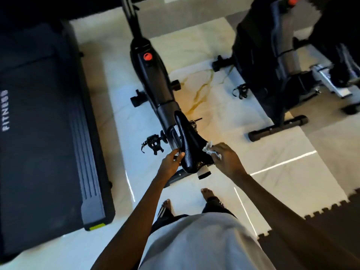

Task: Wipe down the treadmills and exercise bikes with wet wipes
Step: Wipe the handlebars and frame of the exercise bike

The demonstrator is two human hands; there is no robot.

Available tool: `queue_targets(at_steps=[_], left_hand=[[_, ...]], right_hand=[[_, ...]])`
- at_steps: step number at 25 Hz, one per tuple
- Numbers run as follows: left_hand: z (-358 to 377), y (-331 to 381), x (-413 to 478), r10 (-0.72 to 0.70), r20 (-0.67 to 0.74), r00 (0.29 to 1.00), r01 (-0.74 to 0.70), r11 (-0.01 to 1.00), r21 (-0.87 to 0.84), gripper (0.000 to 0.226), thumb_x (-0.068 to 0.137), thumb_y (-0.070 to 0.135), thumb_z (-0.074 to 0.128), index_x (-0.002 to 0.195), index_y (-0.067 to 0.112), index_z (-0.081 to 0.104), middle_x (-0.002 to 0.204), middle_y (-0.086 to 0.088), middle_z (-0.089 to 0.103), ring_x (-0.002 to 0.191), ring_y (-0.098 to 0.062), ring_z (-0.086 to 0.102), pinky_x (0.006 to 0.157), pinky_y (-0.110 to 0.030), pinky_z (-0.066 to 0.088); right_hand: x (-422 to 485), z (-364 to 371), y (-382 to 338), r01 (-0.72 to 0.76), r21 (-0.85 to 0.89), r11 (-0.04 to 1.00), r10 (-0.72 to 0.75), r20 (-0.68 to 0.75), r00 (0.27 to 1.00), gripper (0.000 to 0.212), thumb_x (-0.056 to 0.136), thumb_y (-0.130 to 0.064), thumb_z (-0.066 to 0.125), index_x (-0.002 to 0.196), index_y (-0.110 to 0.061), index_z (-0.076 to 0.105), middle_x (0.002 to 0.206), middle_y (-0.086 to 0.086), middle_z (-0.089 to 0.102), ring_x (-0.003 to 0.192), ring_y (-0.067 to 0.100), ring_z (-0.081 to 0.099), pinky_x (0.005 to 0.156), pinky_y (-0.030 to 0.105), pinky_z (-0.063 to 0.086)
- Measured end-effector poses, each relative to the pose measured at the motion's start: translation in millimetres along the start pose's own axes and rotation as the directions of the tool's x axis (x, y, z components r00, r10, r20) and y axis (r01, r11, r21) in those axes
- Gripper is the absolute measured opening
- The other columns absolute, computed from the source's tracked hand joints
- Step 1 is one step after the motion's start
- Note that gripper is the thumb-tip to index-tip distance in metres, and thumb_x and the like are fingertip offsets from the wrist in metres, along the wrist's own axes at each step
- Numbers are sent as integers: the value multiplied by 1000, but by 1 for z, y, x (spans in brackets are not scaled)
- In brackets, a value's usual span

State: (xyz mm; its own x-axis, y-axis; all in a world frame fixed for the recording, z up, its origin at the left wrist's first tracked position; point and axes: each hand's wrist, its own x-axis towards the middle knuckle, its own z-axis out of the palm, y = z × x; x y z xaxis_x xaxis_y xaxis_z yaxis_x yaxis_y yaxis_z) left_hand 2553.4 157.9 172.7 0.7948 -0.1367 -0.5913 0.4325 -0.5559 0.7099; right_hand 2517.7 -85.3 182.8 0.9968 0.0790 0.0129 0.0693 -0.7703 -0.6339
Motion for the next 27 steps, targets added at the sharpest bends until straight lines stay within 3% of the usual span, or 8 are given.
queue_targets(at_steps=[6,10,15,19,20,24,25,27], left_hand=[[34,-18,-23,-134,-284,949,81,978,-193,36,102,45,50,115,19,69,104,-6,76,91,-22,73,87,-48,59],[51,-41,-64,-241,-393,887,146,955,-258,35,105,40,50,119,15,68,104,-6,76,93,-20,72,88,-42,58],[75,-46,-85,-243,-358,902,96,919,-382,32,102,38,57,130,25,66,109,-2,74,89,-12,73,80,-31,54],[94,-28,-76,-168,-387,907,-40,879,-475,41,99,32,63,138,21,61,102,1,76,86,-7,71,76,-24,54],[99,-29,-74,-158,-404,901,-70,866,-495,43,97,32,65,138,18,61,102,0,77,89,-12,72,78,-28,55],[104,-36,-70,-139,-461,877,-118,866,-485,51,88,44,62,133,19,67,111,0,76,106,-12,70,91,-31,54],[104,-35,-70,-140,-473,870,-121,869,-479,48,89,42,63,131,19,68,111,1,76,105,-10,70,92,-30,54],[103,-36,-69,-143,-477,867,-134,855,-501,40,92,34,67,129,19,69,107,4,76,101,-8,69,88,-27,54]], right_hand=[[30,1,3,219,86,972,-232,194,953,20,94,-12,65,111,-6,72,105,11,63,103,25,55,84,23,40],[45,17,-17,393,115,912,-409,309,859,21,93,-6,62,112,-5,73,107,11,63,106,27,56,91,29,41],[60,24,-38,366,-21,930,-341,316,885,23,96,-9,56,113,-2,71,115,15,61,111,34,53,96,41,45],[41,12,-35,634,13,774,-538,543,645,26,94,-4,58,117,-4,71,116,13,62,111,30,53,96,37,42],[48,9,-33,653,-4,757,-543,553,632,27,94,-2,58,117,-5,71,116,12,63,111,30,53,96,39,44],[73,10,-46,513,-156,844,-401,451,797,27,98,-9,53,118,-3,70,117,13,61,112,29,54,97,43,48],[68,12,-51,534,-164,829,-410,470,782,27,99,-13,54,118,-3,69,117,13,61,112,29,53,98,43,47],[55,13,-54,657,-126,743,-495,557,667,28,100,-20,56,119,-5,69,117,11,63,112,27,53,97,40,46]])
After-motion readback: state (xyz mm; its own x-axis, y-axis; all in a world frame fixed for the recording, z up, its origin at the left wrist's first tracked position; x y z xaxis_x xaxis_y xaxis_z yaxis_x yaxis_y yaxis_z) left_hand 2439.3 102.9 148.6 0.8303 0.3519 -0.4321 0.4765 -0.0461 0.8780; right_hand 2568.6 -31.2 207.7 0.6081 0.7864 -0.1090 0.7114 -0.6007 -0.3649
